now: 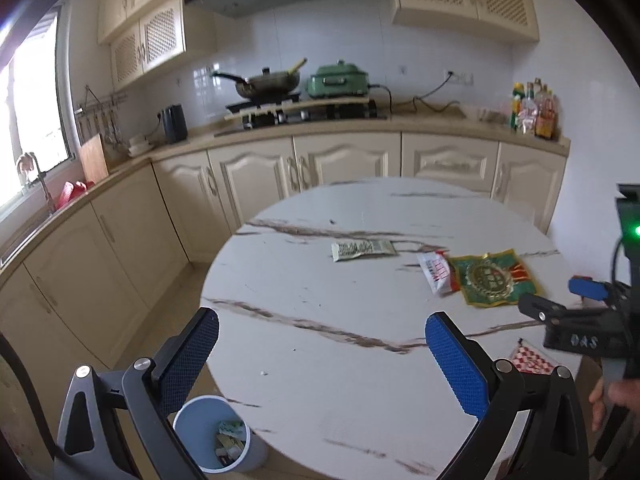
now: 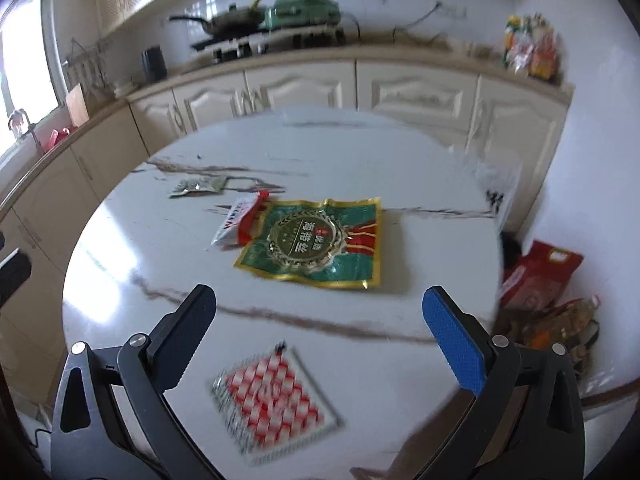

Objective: Collect trash

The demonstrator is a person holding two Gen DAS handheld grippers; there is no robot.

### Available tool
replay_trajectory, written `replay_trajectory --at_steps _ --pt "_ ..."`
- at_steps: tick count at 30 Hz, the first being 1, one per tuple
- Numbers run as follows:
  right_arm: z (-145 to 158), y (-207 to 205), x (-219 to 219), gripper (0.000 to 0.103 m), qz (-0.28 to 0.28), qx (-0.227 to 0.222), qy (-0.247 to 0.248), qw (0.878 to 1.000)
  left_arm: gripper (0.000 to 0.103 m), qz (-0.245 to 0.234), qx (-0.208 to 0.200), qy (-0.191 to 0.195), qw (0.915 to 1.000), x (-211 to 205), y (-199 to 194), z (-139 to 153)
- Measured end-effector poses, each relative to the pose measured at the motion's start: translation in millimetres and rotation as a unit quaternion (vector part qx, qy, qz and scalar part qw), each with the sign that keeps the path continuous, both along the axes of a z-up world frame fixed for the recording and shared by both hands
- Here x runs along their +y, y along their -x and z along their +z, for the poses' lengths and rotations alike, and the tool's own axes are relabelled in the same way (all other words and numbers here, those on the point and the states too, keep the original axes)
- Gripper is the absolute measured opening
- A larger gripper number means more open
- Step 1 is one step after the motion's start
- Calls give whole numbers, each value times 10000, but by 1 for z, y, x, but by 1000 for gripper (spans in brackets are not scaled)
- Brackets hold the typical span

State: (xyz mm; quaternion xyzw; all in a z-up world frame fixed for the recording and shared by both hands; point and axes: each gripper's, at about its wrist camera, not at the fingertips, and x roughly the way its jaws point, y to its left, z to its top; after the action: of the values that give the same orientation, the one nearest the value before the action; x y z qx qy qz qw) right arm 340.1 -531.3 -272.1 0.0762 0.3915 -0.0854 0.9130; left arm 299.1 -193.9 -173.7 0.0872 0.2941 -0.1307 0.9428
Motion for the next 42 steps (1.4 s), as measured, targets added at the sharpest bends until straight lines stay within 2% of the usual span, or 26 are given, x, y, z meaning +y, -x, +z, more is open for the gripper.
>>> replay_trajectory --at_steps 11,18,26,35,36,37,42 --pt "-37 -76 -17 103 17 669 -295 9973 102 -9 272 -102 9996 -15 -83 -11" --pt "-44 -100 -7 103 64 953 333 9949 102 -55 409 -130 9991 -24 -113 -20" --pt "-42 -103 -7 103 368 955 354 9941 102 -16 470 -46 9989 -20 -123 -24" --pt "-37 -93 -8 79 471 814 308 9951 102 69 491 -48 9988 -10 -124 -26" --pt "-36 -91 -8 66 493 772 315 9953 102 69 488 -38 9988 -9 -124 -26" --pt "-34 -89 -8 58 523 711 276 9957 102 69 497 -39 9987 -9 -124 -26" --pt "-33 -88 -10 56 585 677 209 9958 102 53 582 -21 9983 -7 -124 -29"
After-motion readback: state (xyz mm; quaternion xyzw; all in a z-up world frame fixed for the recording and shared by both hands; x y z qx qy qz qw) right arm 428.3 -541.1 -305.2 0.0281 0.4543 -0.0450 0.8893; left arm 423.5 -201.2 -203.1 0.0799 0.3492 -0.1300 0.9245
